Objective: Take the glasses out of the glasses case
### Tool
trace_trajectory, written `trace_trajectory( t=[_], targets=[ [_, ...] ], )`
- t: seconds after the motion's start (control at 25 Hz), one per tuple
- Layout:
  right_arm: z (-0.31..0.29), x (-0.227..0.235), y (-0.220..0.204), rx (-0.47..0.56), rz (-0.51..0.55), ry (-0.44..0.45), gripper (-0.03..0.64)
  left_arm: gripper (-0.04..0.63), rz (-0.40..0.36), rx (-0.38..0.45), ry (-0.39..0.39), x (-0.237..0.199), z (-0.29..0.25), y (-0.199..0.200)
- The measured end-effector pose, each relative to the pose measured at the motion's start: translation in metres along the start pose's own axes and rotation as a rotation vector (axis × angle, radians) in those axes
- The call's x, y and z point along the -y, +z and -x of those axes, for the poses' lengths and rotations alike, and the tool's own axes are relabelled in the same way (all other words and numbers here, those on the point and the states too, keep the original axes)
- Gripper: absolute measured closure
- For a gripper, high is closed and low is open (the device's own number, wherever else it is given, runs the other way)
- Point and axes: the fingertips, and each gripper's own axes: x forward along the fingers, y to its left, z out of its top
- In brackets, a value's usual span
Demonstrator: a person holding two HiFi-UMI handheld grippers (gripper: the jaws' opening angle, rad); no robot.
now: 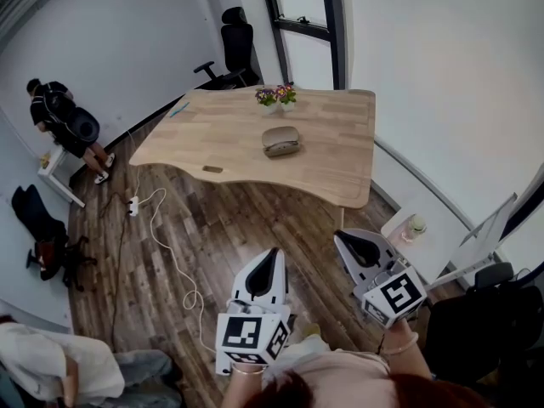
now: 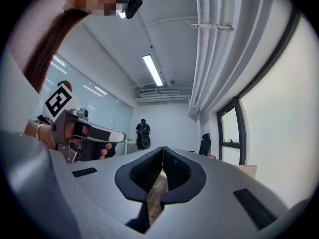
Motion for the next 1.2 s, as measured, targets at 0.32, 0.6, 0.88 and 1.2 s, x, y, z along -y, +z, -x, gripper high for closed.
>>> trace_trajectory(
  t=[0.32, 0.6, 0.88, 1.2],
  targets=[
    [-0.044, 0.009, -0.002, -0.003, 0.027, -0.011, 0.615, 0.595, 0.006, 0.006, -0.021, -0.037, -0.025, 0.007],
    [-0.073, 0.010, -0.008, -0.007, 0.036, -0.023, 0.617, 0.595, 0.016, 0.007, -0.028, -0.064, -0.038, 0.005],
    [-0.084, 0.016, -0.013, -0.005, 0.031, -0.034, 0.617, 0.595, 0.012, -0.001, -0.042, -0.074, -0.052, 0.002],
    [-0.096, 0.035, -0.021, -0.009, 0.017, -0.052, 0.617, 0.595, 0.015, -0.012, -0.056, -0.077, -0.075, -0.001]
  ],
)
